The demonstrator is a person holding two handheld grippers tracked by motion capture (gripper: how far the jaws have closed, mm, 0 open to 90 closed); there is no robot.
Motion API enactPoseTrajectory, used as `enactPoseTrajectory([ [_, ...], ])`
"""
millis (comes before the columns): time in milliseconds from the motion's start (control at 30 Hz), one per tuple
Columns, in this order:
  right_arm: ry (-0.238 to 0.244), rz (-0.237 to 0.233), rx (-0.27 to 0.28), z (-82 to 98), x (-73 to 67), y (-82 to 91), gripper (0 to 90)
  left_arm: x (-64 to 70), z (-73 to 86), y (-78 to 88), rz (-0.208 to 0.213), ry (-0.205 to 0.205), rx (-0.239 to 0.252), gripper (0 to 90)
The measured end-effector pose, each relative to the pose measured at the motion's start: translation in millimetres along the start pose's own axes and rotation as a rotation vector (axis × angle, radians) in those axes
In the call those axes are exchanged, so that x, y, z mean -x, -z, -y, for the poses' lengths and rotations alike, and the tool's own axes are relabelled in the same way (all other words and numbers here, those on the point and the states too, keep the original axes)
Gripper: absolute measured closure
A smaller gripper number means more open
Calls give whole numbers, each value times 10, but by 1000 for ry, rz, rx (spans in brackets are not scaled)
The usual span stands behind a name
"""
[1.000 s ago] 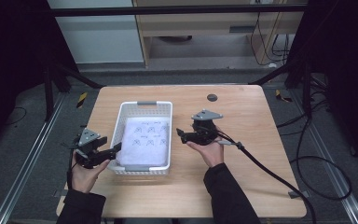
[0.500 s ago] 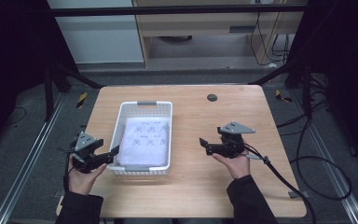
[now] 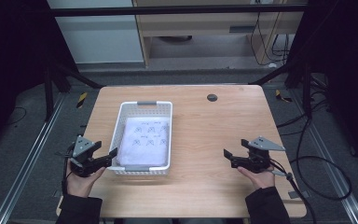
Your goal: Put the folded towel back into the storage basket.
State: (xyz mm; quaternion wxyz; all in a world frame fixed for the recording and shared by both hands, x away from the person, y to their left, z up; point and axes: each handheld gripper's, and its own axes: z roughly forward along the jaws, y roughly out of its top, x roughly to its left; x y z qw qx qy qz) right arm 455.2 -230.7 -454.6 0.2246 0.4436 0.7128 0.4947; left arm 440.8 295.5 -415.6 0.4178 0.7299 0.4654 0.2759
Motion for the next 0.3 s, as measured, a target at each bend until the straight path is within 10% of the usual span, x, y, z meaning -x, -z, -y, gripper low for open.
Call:
enactPoseTrajectory([
  [300, -12, 44, 18, 279, 213, 231, 125, -34, 80, 83, -8, 14, 15, 281],
])
